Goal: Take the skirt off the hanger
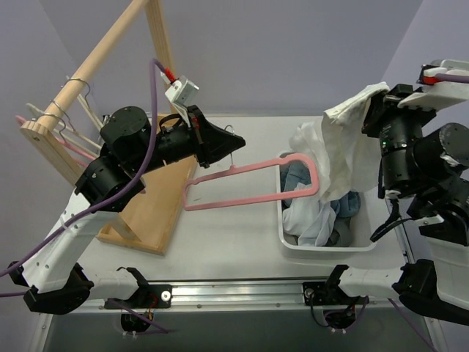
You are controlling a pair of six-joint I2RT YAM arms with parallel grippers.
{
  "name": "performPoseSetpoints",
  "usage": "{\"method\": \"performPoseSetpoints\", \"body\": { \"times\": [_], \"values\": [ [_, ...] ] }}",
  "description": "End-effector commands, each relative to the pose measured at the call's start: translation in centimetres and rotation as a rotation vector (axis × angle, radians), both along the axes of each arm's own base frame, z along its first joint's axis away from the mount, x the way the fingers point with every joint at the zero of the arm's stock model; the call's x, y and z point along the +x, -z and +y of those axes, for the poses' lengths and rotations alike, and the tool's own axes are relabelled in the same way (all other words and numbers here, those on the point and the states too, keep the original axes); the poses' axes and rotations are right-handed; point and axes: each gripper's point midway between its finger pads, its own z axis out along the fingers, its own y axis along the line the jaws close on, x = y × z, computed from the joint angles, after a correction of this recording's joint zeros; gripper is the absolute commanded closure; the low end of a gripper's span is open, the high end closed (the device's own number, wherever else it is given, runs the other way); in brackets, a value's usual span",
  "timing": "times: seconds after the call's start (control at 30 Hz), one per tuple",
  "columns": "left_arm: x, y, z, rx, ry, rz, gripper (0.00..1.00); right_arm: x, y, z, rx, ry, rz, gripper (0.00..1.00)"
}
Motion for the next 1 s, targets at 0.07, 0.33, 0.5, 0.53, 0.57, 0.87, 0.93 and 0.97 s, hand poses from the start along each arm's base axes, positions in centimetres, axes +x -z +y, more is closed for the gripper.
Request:
{"method": "performPoseSetpoints", "body": {
  "times": [0.07, 0.33, 0.5, 0.53, 0.57, 0.87, 0.93, 0.97],
  "values": [
    [-0.7, -1.7, 0.9, -0.037, -0.006, -0.068, 0.98, -3.5, -3.1, -4.2, 0.078, 0.004, -0.116, 1.00],
    [0.6, 0.8, -0.4, 0.009, -0.008, -0.044, 0.98, -5.3, -2.1, -4.6, 0.131, -0.098, -0.132, 1.00],
    [1.0, 1.9, -0.8, 0.019, -0.010, -0.023, 0.98, -4.7, 2.5, -2.7, 0.128, -0.102, -0.020, 1.00],
    [1.1, 2.2, -0.9, 0.021, -0.010, -0.021, 0.98, -4.5, 3.7, -2.4, 0.104, -0.093, 0.007, 1.00],
    [1.1, 2.4, -0.9, 0.024, -0.009, -0.015, 0.98, -3.8, 6.2, -1.0, 0.036, -0.071, 0.054, 1.00],
    [1.7, 4.6, -1.0, 0.089, -0.029, 0.000, 0.98, -2.5, 15.1, 3.5, -0.013, -0.038, 0.150, 1.00],
    [1.9, 5.2, -0.7, 0.114, -0.046, 0.006, 0.98, -1.6, 17.2, 4.5, -0.041, 0.000, 0.189, 1.00],
    [2.0, 5.4, -0.6, 0.123, -0.050, 0.002, 0.98, -1.2, 17.9, 4.8, -0.049, 0.002, 0.201, 1.00]
  ]
}}
